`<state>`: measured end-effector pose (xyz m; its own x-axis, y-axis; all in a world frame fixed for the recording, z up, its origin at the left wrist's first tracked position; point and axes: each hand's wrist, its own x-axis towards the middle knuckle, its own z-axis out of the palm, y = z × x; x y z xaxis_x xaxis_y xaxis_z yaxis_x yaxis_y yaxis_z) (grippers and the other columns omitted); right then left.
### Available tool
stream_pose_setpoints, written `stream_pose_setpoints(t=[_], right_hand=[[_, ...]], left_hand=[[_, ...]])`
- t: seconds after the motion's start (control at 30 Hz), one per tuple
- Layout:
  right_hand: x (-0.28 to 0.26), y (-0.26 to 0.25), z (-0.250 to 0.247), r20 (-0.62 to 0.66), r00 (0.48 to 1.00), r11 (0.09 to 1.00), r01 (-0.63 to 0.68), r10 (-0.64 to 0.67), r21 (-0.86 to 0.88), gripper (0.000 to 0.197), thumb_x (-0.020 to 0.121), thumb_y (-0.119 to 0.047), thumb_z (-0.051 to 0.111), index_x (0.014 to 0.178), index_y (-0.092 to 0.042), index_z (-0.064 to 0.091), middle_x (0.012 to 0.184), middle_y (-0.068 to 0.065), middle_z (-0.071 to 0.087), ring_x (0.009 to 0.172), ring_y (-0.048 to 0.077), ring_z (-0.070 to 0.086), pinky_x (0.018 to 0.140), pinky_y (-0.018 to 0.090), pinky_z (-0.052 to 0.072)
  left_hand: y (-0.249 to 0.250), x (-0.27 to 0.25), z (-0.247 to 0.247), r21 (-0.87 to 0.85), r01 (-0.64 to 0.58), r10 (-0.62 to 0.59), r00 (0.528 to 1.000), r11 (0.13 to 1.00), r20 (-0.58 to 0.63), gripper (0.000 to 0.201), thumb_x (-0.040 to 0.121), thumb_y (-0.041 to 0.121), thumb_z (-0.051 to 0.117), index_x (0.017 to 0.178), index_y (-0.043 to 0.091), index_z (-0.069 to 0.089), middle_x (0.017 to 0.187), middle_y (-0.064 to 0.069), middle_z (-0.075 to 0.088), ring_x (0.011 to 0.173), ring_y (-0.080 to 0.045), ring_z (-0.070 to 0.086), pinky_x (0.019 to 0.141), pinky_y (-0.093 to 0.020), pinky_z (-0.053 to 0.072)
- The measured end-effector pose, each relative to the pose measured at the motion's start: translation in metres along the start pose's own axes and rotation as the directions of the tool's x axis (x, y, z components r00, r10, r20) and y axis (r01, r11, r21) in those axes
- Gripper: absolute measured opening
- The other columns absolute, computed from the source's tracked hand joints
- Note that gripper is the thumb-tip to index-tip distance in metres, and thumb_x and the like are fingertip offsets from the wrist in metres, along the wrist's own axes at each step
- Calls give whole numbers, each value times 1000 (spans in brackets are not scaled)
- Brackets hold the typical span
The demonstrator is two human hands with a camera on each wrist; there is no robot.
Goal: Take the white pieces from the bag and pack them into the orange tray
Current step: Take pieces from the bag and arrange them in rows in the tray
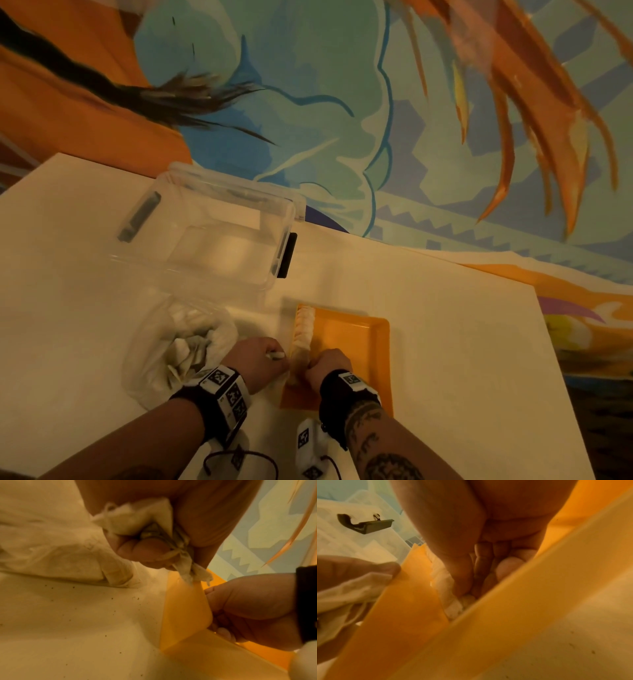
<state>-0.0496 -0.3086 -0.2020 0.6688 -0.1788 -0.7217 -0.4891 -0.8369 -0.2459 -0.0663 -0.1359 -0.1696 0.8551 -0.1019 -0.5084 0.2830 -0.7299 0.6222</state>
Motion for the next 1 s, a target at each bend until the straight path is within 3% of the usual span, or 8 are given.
stream_pose_setpoints(t=[0.2,0.33,0.47,0.6,0.7,0.8,0.9,1.0], right_hand=[[3,-5,-2,-27,999,1000,24,-24,-2,18,82,-26,64,92,-14,73,94,6,70,69,22,57,46,20,37],[0,-1,-5,-13,999,999,35,-35,-18,20,82,-29,65,92,-13,72,94,6,68,64,20,55,47,21,38],[-9,6,-10,-13,998,996,59,-58,61,21,79,-33,65,92,-18,74,93,4,72,81,22,67,68,27,57],[-30,11,-31,-86,984,974,166,-155,152,21,88,-33,58,103,-23,68,106,-1,67,95,20,63,77,28,51],[-53,10,-43,-128,941,879,337,-312,337,12,91,-38,57,91,-29,64,98,-3,70,90,19,67,85,35,55],[-82,5,-53,-102,909,757,396,-404,519,22,92,-42,60,89,-22,66,84,-4,70,75,13,67,68,29,55],[-101,2,-62,-181,893,714,440,-413,545,32,87,-50,64,81,-18,65,80,3,72,73,18,71,61,33,53],[-105,6,-71,-258,890,707,456,-376,540,20,92,-37,62,80,-20,64,80,2,74,69,14,71,65,37,56]], left_hand=[[8,1,-4,62,-11,10,1000,998,13,12,80,42,67,71,40,60,85,10,66,86,-11,63,79,-27,51],[10,1,-5,119,-28,25,999,993,26,15,79,45,62,66,39,59,87,10,68,84,-10,63,74,-24,46],[10,0,-6,126,-24,21,999,992,25,10,77,49,61,70,41,60,93,10,69,88,-11,62,79,-26,48],[12,-4,-8,99,-5,11,998,995,-61,17,84,50,61,73,38,58,87,8,66,84,-12,61,77,-29,47],[27,-11,-10,-94,-5,-8,990,996,-140,26,95,47,52,78,29,61,75,5,64,67,-13,60,60,-27,46],[51,-18,-8,-341,-31,-35,982,940,-185,30,99,44,45,85,24,62,71,-3,61,57,-18,56,46,-25,42],[68,-20,-4,-419,-76,-14,978,905,-207,32,102,41,41,89,18,60,75,-7,62,57,-19,54,46,-25,41],[75,-21,0,-463,-106,12,979,880,-202,35,99,47,46,86,19,63,70,-4,62,59,-19,57,55,-30,45]])
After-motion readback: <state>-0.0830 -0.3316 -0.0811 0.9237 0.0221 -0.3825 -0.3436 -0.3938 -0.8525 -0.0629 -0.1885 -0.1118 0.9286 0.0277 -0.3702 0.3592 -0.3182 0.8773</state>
